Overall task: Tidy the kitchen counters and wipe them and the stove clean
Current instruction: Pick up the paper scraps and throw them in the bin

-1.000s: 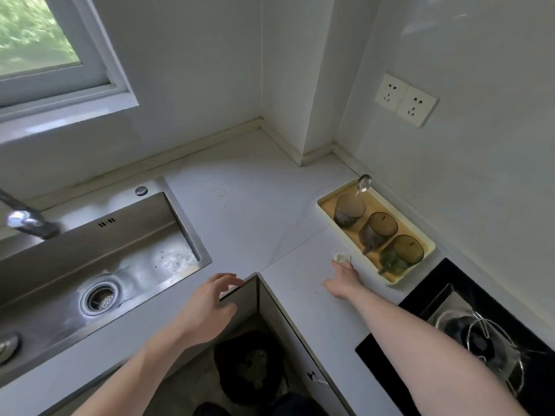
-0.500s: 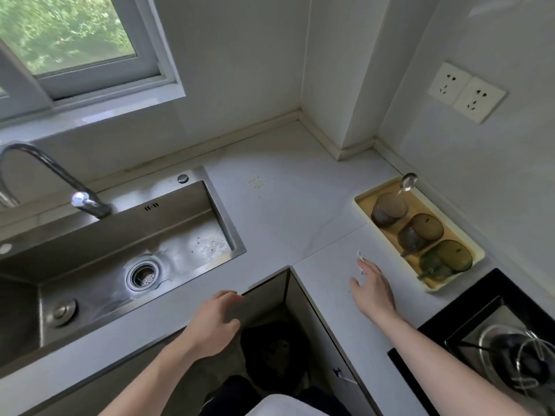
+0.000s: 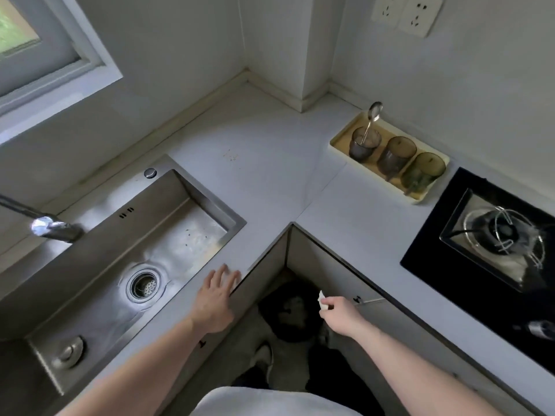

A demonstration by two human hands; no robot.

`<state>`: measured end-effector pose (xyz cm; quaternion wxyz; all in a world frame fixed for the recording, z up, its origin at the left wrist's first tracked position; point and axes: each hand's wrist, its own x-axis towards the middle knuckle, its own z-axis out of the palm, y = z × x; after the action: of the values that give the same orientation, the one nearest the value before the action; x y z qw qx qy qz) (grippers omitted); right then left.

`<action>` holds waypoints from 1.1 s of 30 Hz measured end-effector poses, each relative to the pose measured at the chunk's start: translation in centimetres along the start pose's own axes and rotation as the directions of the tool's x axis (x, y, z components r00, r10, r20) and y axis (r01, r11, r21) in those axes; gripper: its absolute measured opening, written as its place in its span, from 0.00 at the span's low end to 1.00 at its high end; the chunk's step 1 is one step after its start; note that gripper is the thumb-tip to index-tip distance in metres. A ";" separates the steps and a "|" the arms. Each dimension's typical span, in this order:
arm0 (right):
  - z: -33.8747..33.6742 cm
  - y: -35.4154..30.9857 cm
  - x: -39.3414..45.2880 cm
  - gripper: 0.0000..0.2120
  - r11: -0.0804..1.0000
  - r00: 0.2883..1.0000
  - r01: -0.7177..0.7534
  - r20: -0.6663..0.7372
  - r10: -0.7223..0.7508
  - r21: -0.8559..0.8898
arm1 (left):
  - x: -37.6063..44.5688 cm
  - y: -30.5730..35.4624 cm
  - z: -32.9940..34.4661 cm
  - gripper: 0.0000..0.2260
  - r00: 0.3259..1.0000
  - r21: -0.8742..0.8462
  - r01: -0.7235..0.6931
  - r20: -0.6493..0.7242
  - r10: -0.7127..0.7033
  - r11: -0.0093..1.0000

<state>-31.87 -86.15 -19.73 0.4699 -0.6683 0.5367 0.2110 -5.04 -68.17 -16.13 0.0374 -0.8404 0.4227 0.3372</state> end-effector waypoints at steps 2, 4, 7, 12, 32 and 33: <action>1.8 0.4 0.1 0.24 0.998 0.998 -0.060 0.006 0.060 0.019 | 0.0 -1.6 0.5 0.46 0.999 0.062 -0.034 -0.005 0.034 0.997; 3.1 0.6 0.2 0.25 0.995 0.996 -0.092 -0.005 0.092 0.034 | 0.5 -3.6 1.3 0.50 0.997 0.125 -0.080 0.002 0.080 0.989; 4.0 0.5 0.1 0.27 0.995 0.996 -0.094 -0.005 0.095 0.033 | 2.8 -7.7 3.6 0.55 0.983 0.258 -0.178 0.004 0.183 0.950; 5.7 1.5 -1.9 0.24 0.992 0.990 -0.049 -0.124 0.063 0.113 | 2.1 -8.4 3.9 0.51 0.982 0.261 -0.186 0.011 0.190 0.947; -1.2 24.8 -27.0 0.22 0.854 0.752 0.318 -0.659 0.037 0.411 | -13.8 27.4 5.5 0.24 0.799 -0.026 -0.601 -0.046 0.599 0.799; -1.6 26.3 -28.0 0.22 0.850 0.742 0.329 -0.669 0.035 0.410 | -15.0 29.5 6.1 0.24 0.777 -0.035 -0.629 -0.045 0.628 0.777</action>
<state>-65.66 -72.53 -7.48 0.4252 -0.5941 0.6454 -0.2230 -36.26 -74.69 -5.33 -0.1041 -0.6571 0.6709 0.3275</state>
